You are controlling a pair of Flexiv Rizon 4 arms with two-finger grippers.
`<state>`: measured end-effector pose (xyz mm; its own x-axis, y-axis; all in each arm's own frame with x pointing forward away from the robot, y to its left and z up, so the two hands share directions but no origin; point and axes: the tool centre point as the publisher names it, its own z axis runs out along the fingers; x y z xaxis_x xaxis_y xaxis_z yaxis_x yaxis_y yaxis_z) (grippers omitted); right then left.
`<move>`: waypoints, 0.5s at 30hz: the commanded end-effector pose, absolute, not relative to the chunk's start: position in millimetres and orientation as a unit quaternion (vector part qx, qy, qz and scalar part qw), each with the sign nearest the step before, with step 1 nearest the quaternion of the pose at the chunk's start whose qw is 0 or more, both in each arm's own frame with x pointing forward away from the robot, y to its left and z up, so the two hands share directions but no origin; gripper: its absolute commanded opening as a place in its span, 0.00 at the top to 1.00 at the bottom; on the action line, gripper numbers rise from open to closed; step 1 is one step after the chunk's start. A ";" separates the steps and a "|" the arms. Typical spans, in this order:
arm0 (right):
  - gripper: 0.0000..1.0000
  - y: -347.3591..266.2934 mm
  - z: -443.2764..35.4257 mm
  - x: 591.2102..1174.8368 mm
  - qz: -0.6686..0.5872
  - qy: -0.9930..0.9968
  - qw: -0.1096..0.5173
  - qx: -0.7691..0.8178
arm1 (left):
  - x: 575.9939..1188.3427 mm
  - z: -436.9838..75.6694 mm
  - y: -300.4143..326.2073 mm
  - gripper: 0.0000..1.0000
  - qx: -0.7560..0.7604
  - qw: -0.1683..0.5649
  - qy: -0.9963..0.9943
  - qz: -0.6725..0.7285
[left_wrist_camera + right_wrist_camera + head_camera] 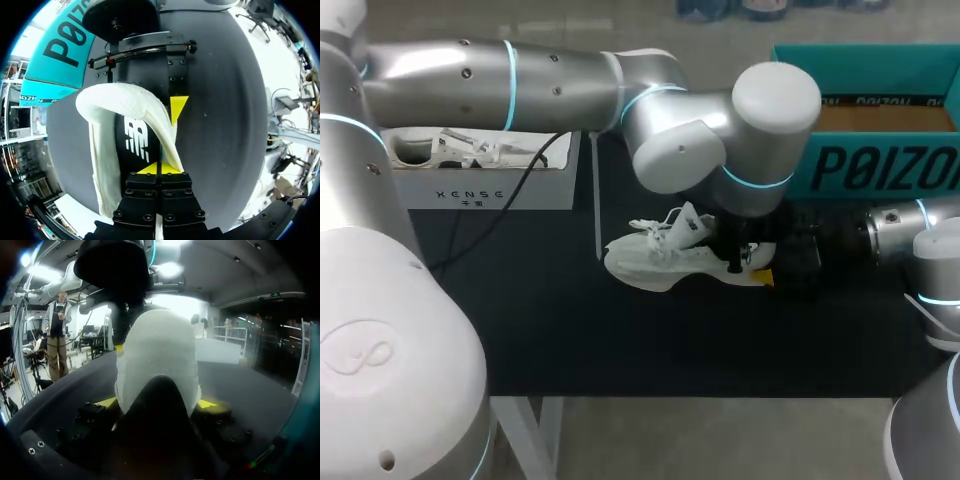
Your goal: Take the shoe out of the shoebox, open the shoe tongue, remove and reinsert the insole, then place the shoe into the shoebox
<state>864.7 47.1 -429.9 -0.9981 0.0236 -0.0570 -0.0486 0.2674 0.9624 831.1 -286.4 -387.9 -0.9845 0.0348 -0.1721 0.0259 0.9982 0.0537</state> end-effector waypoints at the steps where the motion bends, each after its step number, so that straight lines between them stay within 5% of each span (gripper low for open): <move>1: 1.00 47.2 -434.9 865.3 0.605 0.796 0.030 -0.007 | 829.7 -391.5 -286.8 0.25 0.019 0.087 0.995 0.032; 4: 1.00 47.2 -434.9 865.3 0.605 0.796 0.030 -0.007 | 830.1 -391.8 -287.1 0.08 0.019 0.089 0.995 0.033; 8: 1.00 47.2 -434.9 865.3 0.605 0.796 0.030 -0.007 | 830.5 -391.6 -288.4 0.27 0.022 0.092 0.995 0.034; 15: 1.00 47.2 -434.9 865.3 0.605 0.796 0.030 -0.007 | 834.9 -396.7 -292.5 0.29 0.031 0.096 0.994 0.036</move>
<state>863.2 47.2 -429.8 -0.9980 0.0213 -0.0588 -0.0510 0.2669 0.9624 840.4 -289.4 -389.3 -0.9798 0.0664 -0.1885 0.0538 0.9960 0.0715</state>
